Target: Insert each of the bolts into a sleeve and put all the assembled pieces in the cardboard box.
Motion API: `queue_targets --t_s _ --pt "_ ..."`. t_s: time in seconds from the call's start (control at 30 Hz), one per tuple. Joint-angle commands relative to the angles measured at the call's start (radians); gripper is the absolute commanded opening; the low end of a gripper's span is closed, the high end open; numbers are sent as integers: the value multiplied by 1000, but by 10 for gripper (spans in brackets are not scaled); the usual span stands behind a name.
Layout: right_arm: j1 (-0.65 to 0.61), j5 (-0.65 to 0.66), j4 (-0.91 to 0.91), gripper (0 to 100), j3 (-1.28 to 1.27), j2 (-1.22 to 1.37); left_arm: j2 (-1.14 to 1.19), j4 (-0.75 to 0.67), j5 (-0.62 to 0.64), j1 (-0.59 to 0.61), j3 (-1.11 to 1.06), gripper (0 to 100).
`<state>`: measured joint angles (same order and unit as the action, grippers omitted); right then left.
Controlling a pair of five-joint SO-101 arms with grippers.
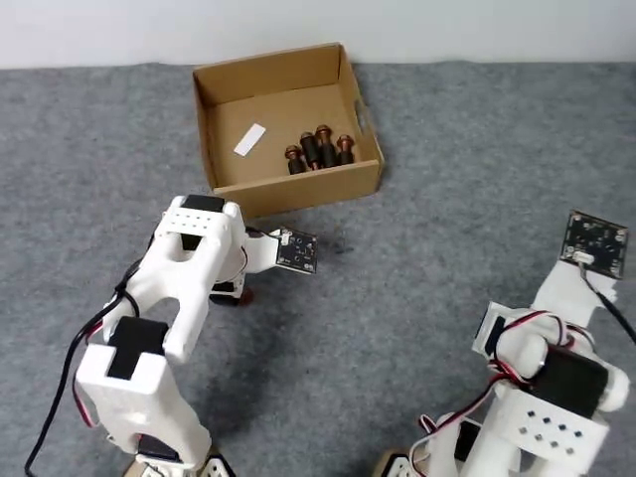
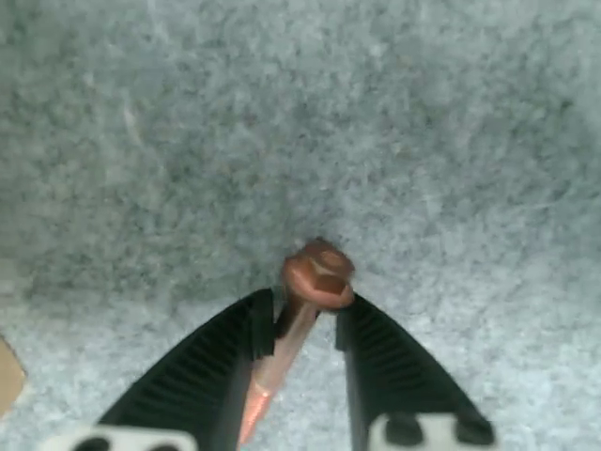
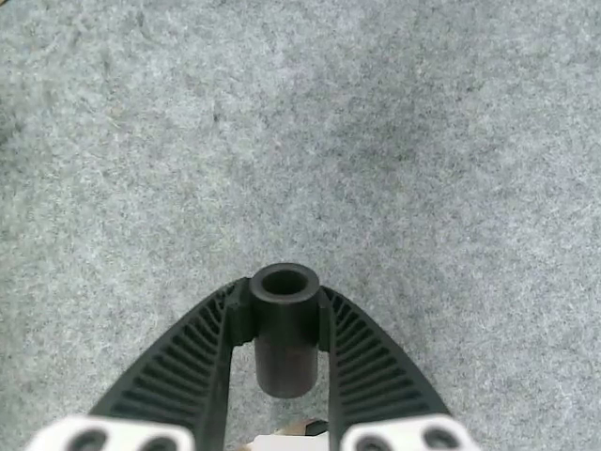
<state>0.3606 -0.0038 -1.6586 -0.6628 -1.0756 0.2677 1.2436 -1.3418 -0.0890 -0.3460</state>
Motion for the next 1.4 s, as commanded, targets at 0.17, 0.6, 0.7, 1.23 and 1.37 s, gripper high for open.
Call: queue_targets --t_s 0.17,0.6,0.7,1.23,1.37 --pt "13 -5 22 9 6 -13 -15 48 -8 -34 33 6" --pt "10 -3 -85 9 126 -13 -331 377 381 -80 265 5" --pt "13 -3 -127 9 163 -15 -450 454 545 -80 265 5" --pt "-22 -8 27 8 101 -243 -1051 413 1416 -35 117 5" --pt "-105 -48 70 8 -5 -306 -1149 292 1571 -43 -36 5"
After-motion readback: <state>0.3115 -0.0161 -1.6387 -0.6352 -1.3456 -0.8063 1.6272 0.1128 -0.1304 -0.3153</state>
